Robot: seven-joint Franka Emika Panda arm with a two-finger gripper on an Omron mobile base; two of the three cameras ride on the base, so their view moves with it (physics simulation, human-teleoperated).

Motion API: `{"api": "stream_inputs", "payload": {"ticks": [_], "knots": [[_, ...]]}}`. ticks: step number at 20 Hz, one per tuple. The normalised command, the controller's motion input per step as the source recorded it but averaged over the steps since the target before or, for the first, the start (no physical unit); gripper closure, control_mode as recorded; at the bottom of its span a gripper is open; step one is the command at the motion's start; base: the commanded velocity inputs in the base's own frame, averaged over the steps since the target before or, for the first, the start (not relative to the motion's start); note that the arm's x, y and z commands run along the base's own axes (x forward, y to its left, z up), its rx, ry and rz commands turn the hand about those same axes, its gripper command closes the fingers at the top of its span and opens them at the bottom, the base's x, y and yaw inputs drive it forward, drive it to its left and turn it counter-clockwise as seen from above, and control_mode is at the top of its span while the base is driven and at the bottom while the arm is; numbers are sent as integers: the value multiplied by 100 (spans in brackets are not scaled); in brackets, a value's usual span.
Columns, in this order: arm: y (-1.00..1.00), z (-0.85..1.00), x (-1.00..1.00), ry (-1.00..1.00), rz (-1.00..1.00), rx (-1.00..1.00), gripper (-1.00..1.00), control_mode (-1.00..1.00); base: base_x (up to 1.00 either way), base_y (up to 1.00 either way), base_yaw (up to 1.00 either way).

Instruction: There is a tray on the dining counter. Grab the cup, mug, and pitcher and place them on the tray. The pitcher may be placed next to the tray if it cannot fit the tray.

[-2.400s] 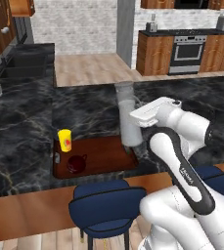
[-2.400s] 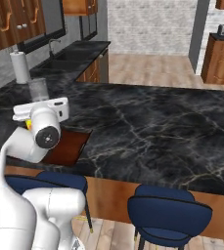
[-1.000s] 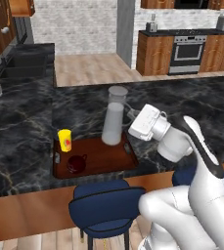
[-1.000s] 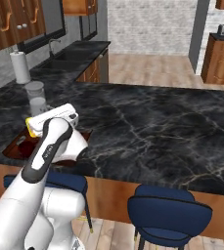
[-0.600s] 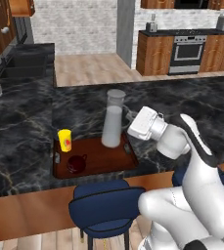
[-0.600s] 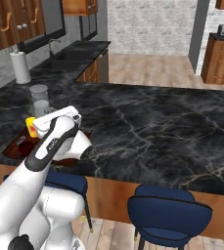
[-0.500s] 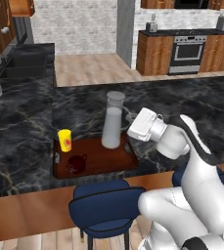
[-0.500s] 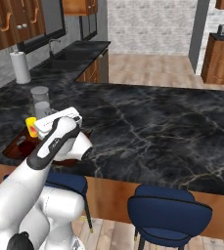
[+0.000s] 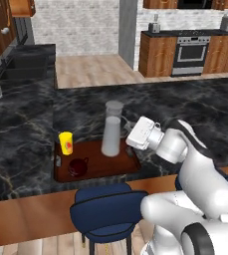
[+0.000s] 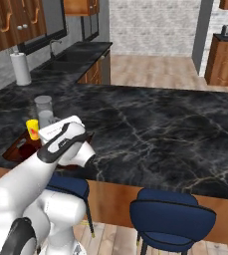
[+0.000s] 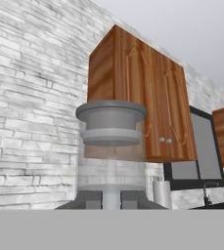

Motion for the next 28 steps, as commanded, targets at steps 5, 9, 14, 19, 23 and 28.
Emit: {"api": "stream_inputs", "payload": {"ticks": [5, 9, 14, 19, 23, 28], "knots": [[8, -25, 19, 0, 0, 0, 100, -100, 0, 0, 0], [8, -21, 19, 0, 0, 0, 100, -100, 0, 0, 0], [6, -21, 17, 0, 0, 0, 100, -100, 0, 0, 0], [5, -21, 14, 0, 1, 0, 100, -100, 0, 0, 0], [7, -16, 16, 0, 0, 0, 100, -100, 0, 0, 0], [10, -19, 21, 0, 0, 0, 100, -100, 0, 0, 0]]}}
